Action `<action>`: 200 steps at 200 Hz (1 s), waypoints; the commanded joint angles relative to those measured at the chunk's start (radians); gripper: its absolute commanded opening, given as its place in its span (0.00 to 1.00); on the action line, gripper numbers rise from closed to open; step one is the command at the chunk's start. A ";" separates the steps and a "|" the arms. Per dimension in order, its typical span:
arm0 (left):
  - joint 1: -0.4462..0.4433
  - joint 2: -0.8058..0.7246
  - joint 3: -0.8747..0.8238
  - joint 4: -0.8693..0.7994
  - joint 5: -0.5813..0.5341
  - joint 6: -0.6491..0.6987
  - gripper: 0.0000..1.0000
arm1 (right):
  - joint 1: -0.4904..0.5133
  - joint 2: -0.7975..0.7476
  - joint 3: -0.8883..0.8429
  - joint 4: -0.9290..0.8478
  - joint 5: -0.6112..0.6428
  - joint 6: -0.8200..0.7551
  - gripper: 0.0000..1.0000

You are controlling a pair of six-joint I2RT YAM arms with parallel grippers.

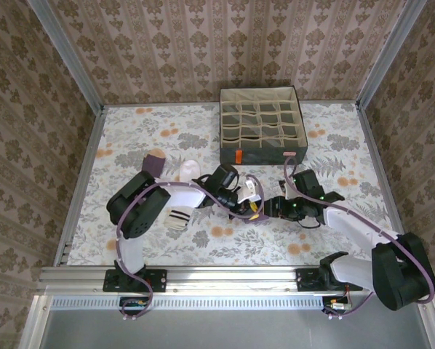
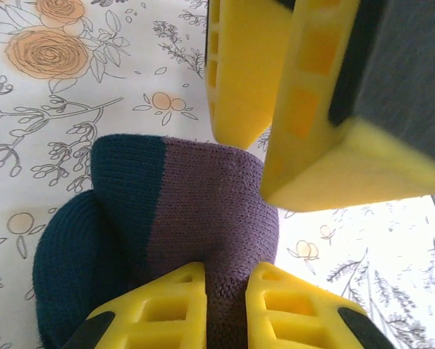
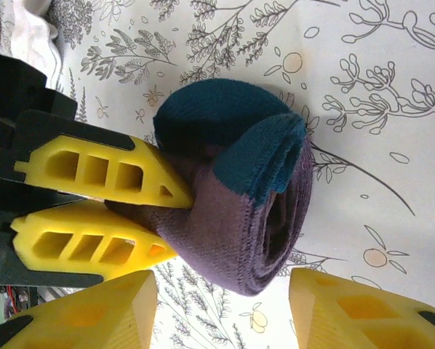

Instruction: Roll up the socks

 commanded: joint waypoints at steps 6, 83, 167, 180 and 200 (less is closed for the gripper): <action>0.009 0.085 -0.002 -0.148 0.102 -0.098 0.00 | -0.006 0.074 0.003 0.047 -0.013 0.006 0.50; 0.021 0.094 0.000 -0.109 0.108 -0.135 0.00 | -0.003 0.227 0.035 0.078 -0.086 0.014 0.11; -0.104 -0.256 -0.189 0.058 -0.402 0.224 0.24 | -0.003 0.300 0.040 -0.007 -0.048 0.001 0.02; -0.139 -0.299 -0.238 0.114 -0.485 0.290 0.27 | -0.003 0.304 0.046 -0.016 -0.049 -0.003 0.02; -0.207 -0.347 -0.313 0.206 -0.645 0.390 0.34 | -0.003 0.305 0.057 -0.031 -0.045 -0.009 0.02</action>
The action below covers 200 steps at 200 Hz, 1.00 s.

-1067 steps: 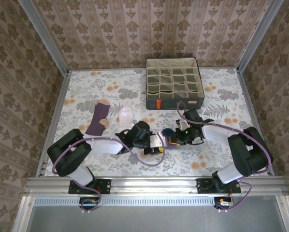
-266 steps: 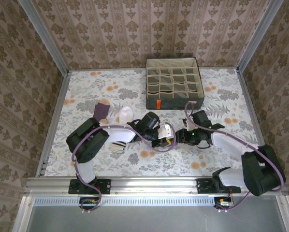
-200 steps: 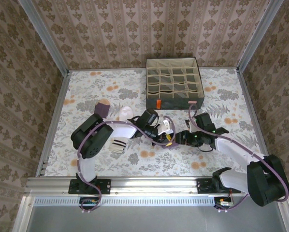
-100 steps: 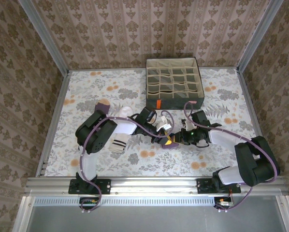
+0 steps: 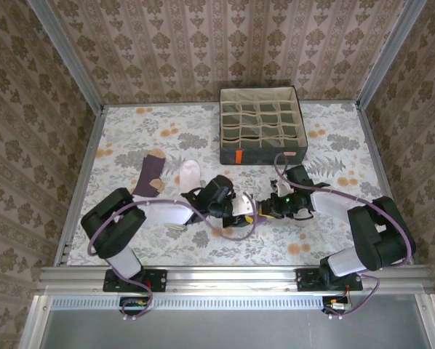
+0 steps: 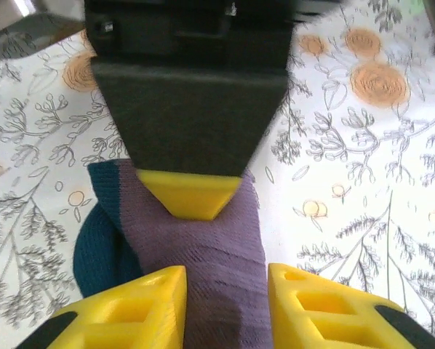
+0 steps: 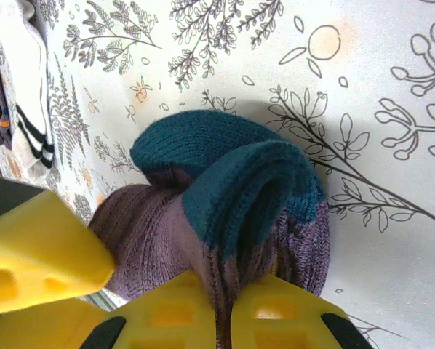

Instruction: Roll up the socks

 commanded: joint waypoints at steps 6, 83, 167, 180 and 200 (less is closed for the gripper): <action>-0.082 -0.057 -0.091 0.146 -0.264 0.194 0.36 | 0.008 0.047 -0.011 -0.108 0.112 -0.025 0.01; -0.163 0.078 -0.048 0.106 -0.461 0.276 0.45 | 0.007 0.071 0.010 -0.128 0.093 -0.038 0.01; -0.089 0.144 0.069 -0.176 -0.190 0.112 0.18 | 0.005 0.036 0.016 -0.126 0.041 -0.055 0.29; -0.055 0.152 0.095 -0.232 -0.085 0.066 0.17 | 0.003 0.011 0.023 -0.135 0.048 -0.057 0.40; -0.012 0.181 0.151 -0.327 0.032 0.008 0.14 | -0.003 -0.034 0.029 -0.143 0.063 -0.056 0.46</action>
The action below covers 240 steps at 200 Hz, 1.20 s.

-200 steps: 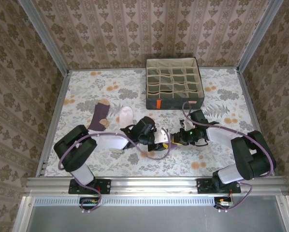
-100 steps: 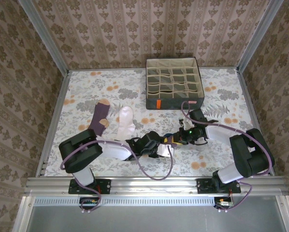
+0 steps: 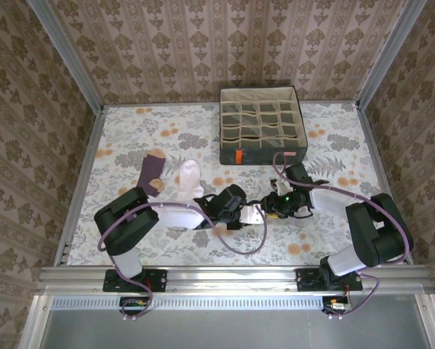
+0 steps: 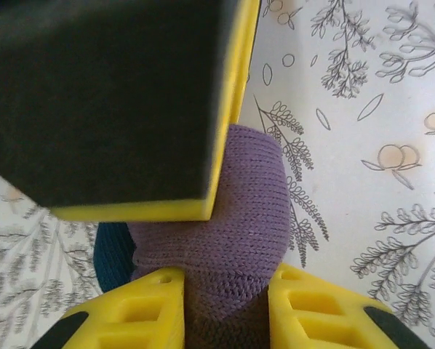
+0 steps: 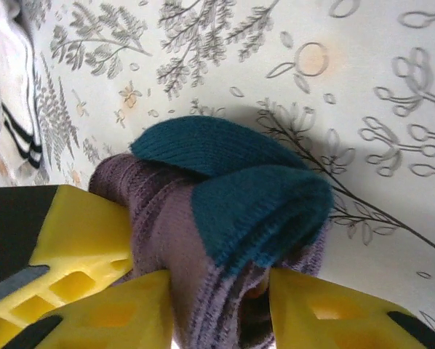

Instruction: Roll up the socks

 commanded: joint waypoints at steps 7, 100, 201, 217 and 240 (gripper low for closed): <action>0.048 0.076 0.061 -0.261 0.262 -0.139 0.14 | 0.002 -0.061 -0.002 -0.099 0.051 -0.014 0.47; 0.166 0.253 0.262 -0.438 0.541 -0.407 0.12 | 0.002 -0.120 -0.047 -0.053 0.091 0.023 0.50; 0.172 0.162 0.127 -0.191 0.509 -0.462 0.23 | 0.009 0.039 0.010 -0.066 0.137 0.020 0.22; 0.165 0.094 0.067 -0.116 0.456 -0.420 0.26 | 0.009 0.046 0.012 -0.076 0.139 0.015 0.15; 0.139 -0.007 -0.008 -0.036 0.342 -0.320 0.32 | 0.009 0.054 0.013 -0.084 0.128 0.012 0.10</action>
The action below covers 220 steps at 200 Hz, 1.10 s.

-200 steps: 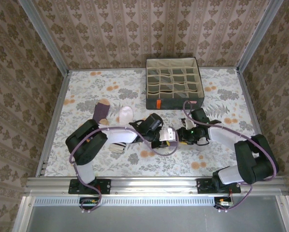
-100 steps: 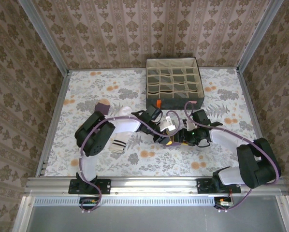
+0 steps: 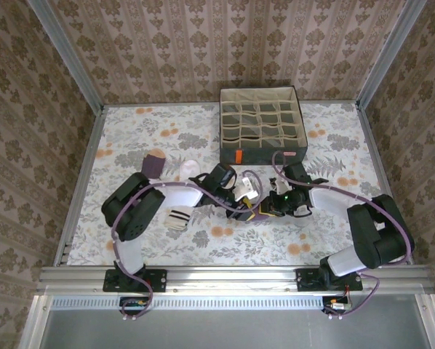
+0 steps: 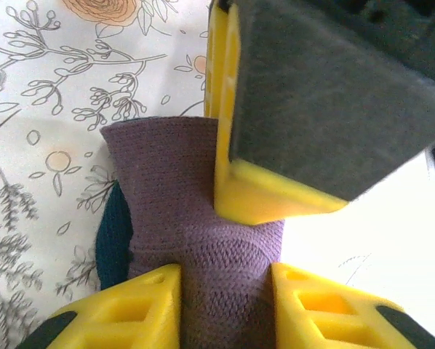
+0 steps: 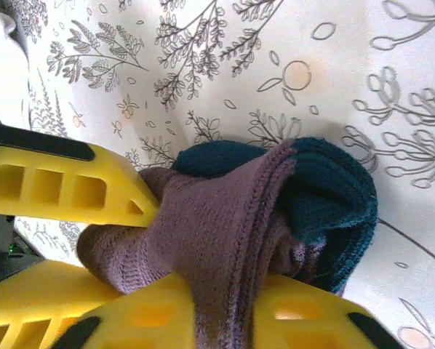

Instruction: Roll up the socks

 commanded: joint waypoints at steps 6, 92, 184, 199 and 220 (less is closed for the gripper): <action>-0.050 -0.111 -0.106 0.047 -0.146 0.131 0.33 | -0.002 0.049 -0.010 -0.061 0.095 -0.008 0.09; -0.153 -0.187 -0.204 0.253 -0.443 0.374 0.54 | -0.002 0.075 0.014 -0.099 0.067 -0.032 0.08; -0.164 -0.018 0.002 -0.039 -0.393 0.288 0.09 | -0.002 0.037 0.018 -0.106 0.073 -0.018 0.41; -0.154 -0.008 0.028 -0.096 -0.374 0.237 0.03 | -0.003 0.001 0.017 -0.118 0.097 0.008 0.52; -0.142 -0.009 0.026 -0.124 -0.343 0.164 0.03 | -0.007 -0.074 0.017 -0.143 0.158 0.069 0.59</action>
